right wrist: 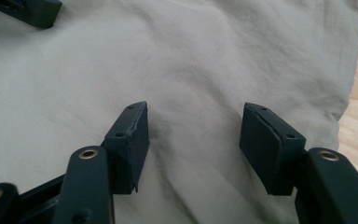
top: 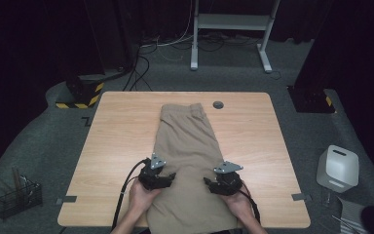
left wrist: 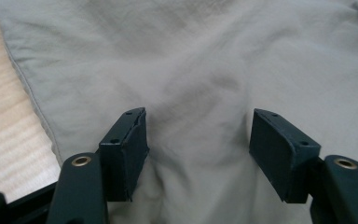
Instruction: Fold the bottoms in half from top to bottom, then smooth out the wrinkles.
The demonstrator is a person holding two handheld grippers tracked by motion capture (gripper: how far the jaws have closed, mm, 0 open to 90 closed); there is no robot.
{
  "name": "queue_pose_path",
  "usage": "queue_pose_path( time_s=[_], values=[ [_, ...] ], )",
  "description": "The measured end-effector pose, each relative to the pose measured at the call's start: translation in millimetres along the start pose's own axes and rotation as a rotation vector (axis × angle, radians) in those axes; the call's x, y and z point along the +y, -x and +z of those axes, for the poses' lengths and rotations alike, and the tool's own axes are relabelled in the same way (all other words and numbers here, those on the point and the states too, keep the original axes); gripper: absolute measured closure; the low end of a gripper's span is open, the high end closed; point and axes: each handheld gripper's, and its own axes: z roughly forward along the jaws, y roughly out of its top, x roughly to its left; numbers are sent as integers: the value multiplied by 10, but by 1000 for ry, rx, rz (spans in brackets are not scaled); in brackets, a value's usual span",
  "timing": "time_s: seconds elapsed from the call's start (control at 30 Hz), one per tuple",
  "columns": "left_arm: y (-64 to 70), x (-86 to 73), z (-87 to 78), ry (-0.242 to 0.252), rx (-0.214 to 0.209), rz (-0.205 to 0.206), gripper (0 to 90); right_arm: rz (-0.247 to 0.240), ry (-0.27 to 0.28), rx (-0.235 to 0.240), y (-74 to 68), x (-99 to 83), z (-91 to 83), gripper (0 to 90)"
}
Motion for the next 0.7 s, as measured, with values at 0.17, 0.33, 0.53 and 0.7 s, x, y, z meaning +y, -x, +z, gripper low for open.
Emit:
queue_pose_path(
  time_s=[0.17,0.33,0.53,0.7],
  values=[
    [-81,76,71,0,11,1,369,7,7,-8,34,28,41,421],
    [-148,138,132,-1,20,4,375,15,8,-14,59,60,76,421],
    [-255,213,204,-2,23,-5,375,20,-7,-21,108,146,148,421],
    [-332,270,263,1,30,-10,375,20,-15,-25,144,210,203,420]
  ],
)
